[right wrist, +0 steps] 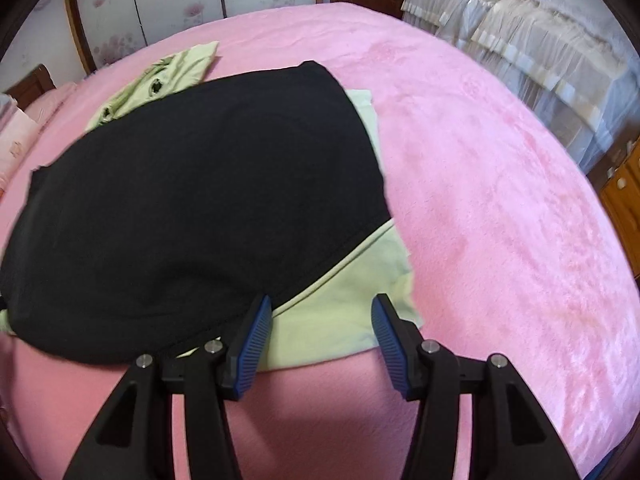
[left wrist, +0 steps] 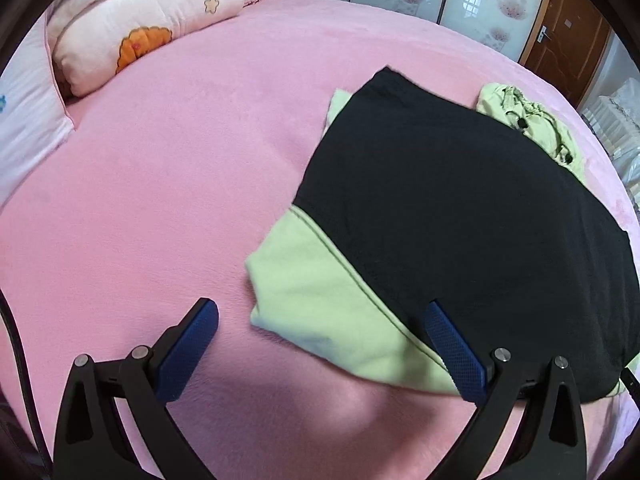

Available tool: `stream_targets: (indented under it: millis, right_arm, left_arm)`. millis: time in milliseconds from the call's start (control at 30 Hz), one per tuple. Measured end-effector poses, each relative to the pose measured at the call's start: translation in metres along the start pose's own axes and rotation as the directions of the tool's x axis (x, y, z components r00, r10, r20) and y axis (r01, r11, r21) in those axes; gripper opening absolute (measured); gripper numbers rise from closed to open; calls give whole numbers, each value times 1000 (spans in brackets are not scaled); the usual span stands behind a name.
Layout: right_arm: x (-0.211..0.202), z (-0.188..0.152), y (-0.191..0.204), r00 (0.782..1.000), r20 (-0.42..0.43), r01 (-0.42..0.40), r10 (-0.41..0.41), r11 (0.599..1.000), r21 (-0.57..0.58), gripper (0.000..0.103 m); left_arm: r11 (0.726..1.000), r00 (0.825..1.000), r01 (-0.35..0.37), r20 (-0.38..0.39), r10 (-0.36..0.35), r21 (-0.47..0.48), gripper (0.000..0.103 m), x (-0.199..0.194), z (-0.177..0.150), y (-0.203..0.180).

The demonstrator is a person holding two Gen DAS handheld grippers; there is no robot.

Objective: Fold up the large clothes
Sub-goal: 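Grasp the green hood with the right gripper and lift it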

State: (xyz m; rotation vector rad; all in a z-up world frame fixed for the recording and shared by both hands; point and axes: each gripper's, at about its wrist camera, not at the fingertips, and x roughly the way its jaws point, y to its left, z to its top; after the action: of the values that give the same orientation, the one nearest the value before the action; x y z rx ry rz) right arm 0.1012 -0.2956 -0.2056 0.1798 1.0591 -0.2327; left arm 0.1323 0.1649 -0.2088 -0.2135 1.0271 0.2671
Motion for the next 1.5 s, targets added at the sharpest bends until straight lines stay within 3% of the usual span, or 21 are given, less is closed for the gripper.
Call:
stream_targets:
  millis: [233,333,467,600,800,933,1100,1333,1400,1500]
  right_arm:
    - [-32,2,24,994,-3,-112,112,993,-22,53]
    - [-47,19,37,988,-4,-156,156,986,-56,53]
    - [-68,67,56,982,13,-186,189,976,-116,53]
    - [-102,129,78,975,100,-180,201,966,-186,53]
    - [-119,226,109,961,187,-154,202,957,-244,53]
    - [-92,284,123,965,190,-135,181,962,-236,53]
    - [-21,345,131,977,125,-150,174,972,-182,53]
    - [84,378,135,972,35,-229,231,971,-62,53]
    - [111,384,136,962,6,-274,274,961,-18,54]
    - [144,387,139,966,-27,-259,259,966,11,54]
  left_arm:
    - [992,995,101,4,-101,70,103,-50,20,-25]
    - [978,986,167,0,-168,121,103,-69,40,-43]
    - [956,978,207,-7,-211,208,103,-92,79,-71]
    - [929,972,220,8,-233,296,103,-114,128,-107]
    - [915,965,233,43,-260,329,103,-118,199,-153]
    - [913,963,223,68,-260,341,103,-91,244,-184]
    - [883,964,199,78,-255,424,103,-30,284,-225]
    - [872,976,172,41,-214,458,103,85,298,-262]
    - [884,979,174,17,-201,433,103,114,298,-268]
    - [899,981,187,-23,-194,396,103,150,297,-273]
